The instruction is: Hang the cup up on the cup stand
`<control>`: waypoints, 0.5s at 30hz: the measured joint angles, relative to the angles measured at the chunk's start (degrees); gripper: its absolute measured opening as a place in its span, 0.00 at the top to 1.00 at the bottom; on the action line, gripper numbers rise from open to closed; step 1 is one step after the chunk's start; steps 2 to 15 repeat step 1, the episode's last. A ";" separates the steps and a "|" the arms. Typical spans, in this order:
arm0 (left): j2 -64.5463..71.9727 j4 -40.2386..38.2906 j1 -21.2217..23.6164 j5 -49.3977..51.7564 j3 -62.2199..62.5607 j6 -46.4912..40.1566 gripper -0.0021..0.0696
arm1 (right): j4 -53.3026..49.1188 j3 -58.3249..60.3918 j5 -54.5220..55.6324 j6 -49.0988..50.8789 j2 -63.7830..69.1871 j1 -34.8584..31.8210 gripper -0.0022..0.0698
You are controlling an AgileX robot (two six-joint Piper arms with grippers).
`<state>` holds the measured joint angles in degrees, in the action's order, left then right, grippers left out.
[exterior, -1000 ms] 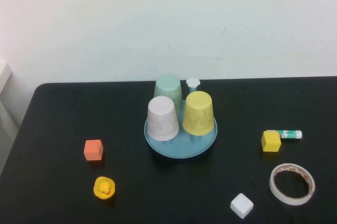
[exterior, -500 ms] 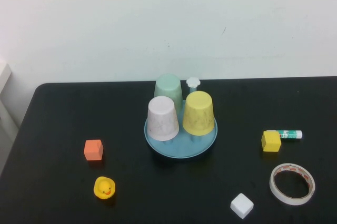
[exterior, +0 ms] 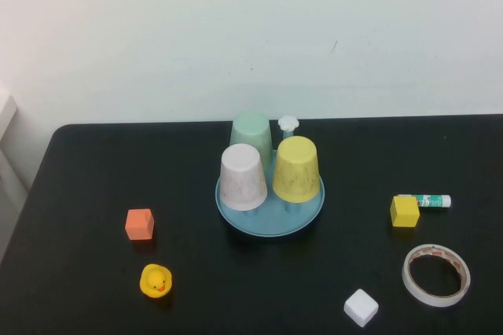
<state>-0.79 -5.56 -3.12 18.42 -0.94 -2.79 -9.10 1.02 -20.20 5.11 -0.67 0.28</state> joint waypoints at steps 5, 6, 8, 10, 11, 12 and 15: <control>0.00 0.00 0.00 0.00 0.00 0.00 0.97 | 0.00 0.00 0.00 0.00 0.00 0.00 0.97; 0.00 0.00 0.00 0.00 0.00 0.00 0.97 | 0.00 0.00 0.00 0.00 0.00 0.00 0.97; 0.00 0.00 0.00 0.00 0.00 0.00 0.97 | 0.00 0.00 0.00 0.00 0.00 0.00 0.97; 0.00 0.00 0.00 0.00 0.00 0.00 0.97 | 0.00 0.00 0.00 0.00 0.00 0.00 0.97; 0.00 0.00 0.00 0.00 0.00 0.00 0.97 | 0.00 0.00 0.00 0.00 0.00 0.00 0.97; 0.00 0.00 0.00 0.00 0.00 0.00 0.97 | 0.00 0.00 0.00 0.00 0.00 0.00 0.97; 0.00 0.00 0.00 0.00 0.00 0.00 0.97 | 0.00 0.00 0.00 0.00 0.00 0.00 0.97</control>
